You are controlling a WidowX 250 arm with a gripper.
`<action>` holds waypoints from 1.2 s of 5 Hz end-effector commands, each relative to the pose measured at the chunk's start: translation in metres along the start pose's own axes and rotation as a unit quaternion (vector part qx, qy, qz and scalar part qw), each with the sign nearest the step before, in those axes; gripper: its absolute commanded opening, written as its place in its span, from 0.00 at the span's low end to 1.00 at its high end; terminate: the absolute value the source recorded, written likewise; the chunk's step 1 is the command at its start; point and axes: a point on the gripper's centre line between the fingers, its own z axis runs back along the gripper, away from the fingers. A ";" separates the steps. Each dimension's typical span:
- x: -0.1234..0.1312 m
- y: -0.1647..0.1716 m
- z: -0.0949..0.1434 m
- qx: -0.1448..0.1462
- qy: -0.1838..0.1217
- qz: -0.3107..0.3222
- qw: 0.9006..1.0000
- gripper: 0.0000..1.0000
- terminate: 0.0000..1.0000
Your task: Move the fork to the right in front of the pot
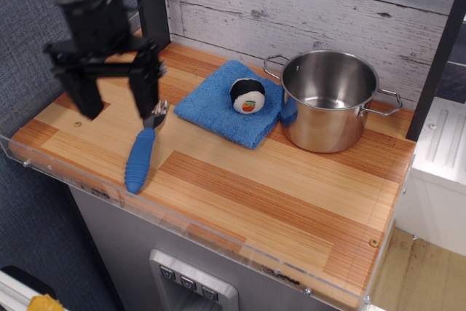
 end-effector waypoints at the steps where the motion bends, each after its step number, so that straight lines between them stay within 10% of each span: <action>1: 0.005 0.017 -0.020 0.014 -0.055 0.001 0.998 1.00 0.00; 5: 0.039 0.008 -0.089 0.034 -0.040 0.031 0.998 1.00 0.00; 6: 0.040 0.006 -0.097 0.039 -0.037 0.028 0.998 0.00 0.00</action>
